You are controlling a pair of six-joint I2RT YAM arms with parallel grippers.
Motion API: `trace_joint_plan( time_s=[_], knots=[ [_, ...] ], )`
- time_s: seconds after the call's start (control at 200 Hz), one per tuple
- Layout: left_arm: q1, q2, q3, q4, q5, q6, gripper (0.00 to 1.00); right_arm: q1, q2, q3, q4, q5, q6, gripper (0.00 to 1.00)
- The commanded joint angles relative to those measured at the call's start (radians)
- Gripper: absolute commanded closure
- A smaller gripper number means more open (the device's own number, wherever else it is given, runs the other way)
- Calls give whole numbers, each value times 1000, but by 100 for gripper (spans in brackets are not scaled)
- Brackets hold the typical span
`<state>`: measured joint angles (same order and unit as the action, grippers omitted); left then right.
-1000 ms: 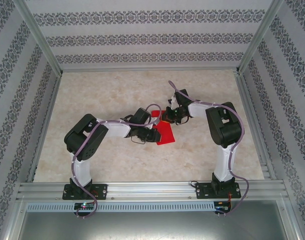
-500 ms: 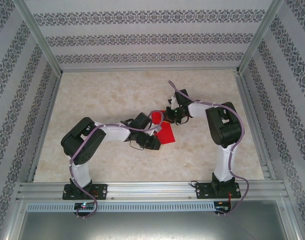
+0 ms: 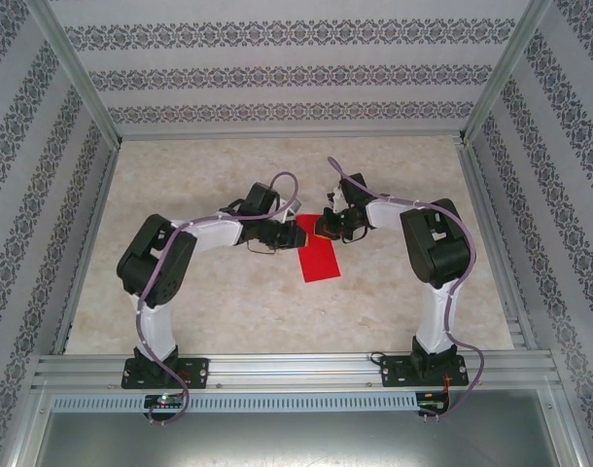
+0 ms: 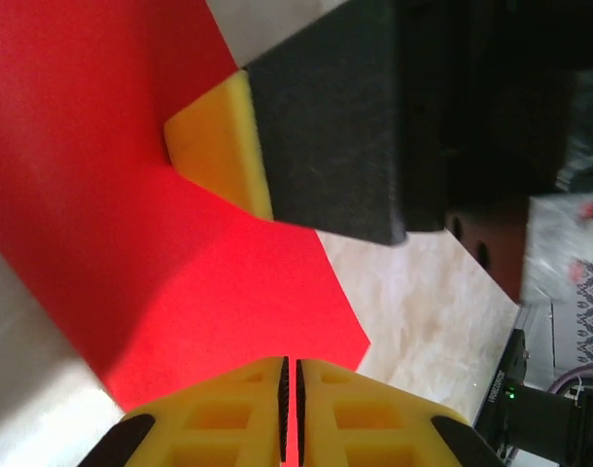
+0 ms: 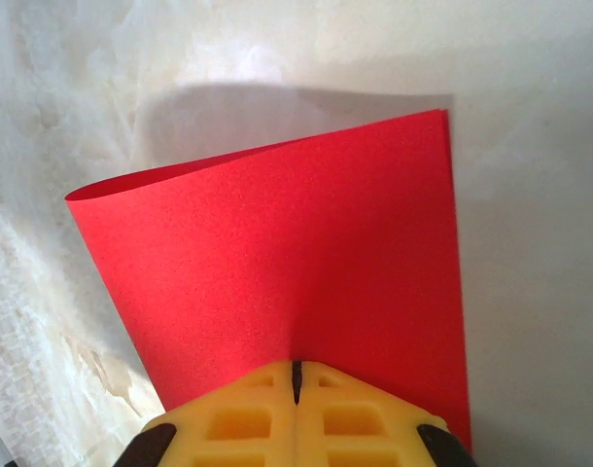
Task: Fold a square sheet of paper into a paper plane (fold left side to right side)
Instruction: First fold the square sheet of paper in half at the center of the table, then hold the square sheet of paper at the center of the table.
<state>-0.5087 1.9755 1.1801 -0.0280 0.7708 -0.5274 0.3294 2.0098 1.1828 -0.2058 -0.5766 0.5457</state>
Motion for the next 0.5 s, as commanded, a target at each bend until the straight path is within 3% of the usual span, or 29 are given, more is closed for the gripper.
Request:
trace_joint_plan(
  time_s=[0.0,0.495],
  knots=[
    [1,48,57,2,16,5,85,-4,3,-15,-76,80,-16,98],
    [-32,138,78,-64,-60,37,86,1,-35,-8,-40,61,-5,97]
  ],
)
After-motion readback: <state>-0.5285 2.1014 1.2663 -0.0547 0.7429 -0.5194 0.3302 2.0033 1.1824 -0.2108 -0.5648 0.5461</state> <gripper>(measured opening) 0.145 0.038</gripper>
